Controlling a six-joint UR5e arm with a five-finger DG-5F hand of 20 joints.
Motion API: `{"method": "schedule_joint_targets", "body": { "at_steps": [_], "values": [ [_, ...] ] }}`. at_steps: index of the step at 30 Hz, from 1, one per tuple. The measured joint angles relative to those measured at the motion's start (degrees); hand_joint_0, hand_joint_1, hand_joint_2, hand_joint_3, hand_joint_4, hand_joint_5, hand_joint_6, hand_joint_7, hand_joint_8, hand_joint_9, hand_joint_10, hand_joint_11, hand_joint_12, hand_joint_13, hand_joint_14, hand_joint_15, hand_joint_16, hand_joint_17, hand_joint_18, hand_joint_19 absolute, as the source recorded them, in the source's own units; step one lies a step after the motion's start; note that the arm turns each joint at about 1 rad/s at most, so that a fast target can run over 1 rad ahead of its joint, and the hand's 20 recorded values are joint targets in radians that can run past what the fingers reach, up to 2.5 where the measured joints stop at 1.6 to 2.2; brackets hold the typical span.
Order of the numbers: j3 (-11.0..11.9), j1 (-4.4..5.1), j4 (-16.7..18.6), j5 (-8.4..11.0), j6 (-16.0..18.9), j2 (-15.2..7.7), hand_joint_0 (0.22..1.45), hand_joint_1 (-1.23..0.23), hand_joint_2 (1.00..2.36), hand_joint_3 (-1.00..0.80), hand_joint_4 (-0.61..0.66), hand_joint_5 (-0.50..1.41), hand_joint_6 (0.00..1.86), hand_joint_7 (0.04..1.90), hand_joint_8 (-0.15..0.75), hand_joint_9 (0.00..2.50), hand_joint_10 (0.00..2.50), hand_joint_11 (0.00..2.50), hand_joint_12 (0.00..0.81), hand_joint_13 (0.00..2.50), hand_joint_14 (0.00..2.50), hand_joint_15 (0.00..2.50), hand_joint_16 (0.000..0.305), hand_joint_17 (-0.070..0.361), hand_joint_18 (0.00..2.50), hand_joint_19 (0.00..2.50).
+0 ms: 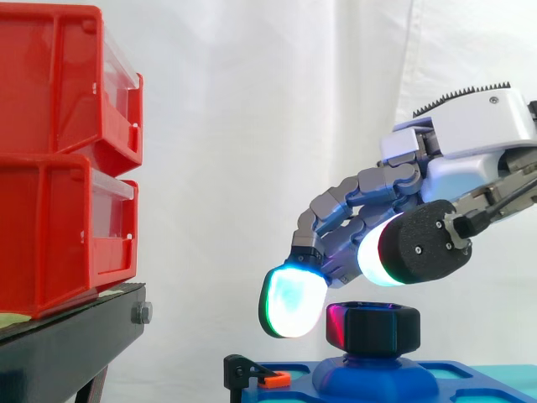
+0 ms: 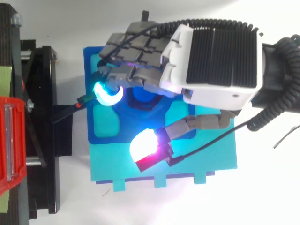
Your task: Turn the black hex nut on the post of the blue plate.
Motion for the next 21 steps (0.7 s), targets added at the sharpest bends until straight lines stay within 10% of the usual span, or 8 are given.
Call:
{"method": "schedule_joint_targets", "body": {
  "at_steps": [12, 21],
  "values": [
    [0.01, -2.42, 0.19, -3.75, -0.53, 0.01, 0.47, -0.52, 1.0, -0.5, 0.22, -0.2, 0.5, 0.81, 0.28, 0.39, 0.0, 0.0, 0.396, 0.36, 0.0, 0.02, 0.057, 0.127, 0.33, 0.17],
    [0.63, -2.26, 0.38, -3.83, -0.45, 0.03, 0.47, -0.52, 1.0, -0.5, 0.22, -0.2, 0.5, 0.81, 0.28, 0.39, 0.0, 0.0, 0.396, 0.36, 0.0, 0.02, 0.057, 0.127, 0.33, 0.18]
  ]
}}
